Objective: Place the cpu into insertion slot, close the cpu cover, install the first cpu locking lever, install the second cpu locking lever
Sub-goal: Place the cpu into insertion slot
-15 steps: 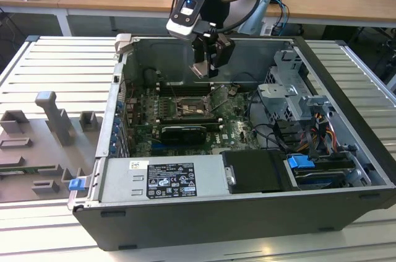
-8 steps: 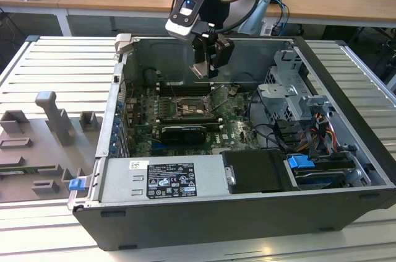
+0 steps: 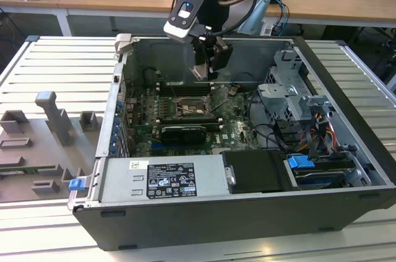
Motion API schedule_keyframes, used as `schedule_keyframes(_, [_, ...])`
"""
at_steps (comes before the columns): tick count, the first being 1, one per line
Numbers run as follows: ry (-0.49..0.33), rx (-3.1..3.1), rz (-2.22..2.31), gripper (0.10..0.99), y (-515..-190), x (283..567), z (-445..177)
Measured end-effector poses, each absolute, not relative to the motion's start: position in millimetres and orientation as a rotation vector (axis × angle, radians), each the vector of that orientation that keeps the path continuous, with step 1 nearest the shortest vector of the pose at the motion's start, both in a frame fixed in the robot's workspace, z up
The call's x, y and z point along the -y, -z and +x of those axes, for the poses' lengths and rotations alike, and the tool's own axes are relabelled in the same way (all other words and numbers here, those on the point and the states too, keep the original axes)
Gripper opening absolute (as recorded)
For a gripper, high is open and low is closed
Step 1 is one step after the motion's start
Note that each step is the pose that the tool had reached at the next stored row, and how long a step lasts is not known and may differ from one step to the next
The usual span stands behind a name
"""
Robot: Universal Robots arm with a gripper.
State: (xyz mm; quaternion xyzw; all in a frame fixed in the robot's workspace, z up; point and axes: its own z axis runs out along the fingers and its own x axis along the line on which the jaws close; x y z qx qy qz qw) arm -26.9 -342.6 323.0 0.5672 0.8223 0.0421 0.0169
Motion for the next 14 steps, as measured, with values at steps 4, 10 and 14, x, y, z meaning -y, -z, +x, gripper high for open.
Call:
schedule_keyframes(4, [-0.130,-2.524,1.806,0.541,-318,343,-27])
schedule_keyframes(10, [-0.129,-2.501,1.836,0.541,-313,343,-32])
schedule_keyframes(14, [-0.128,-2.484,1.858,0.541,-311,343,-32])
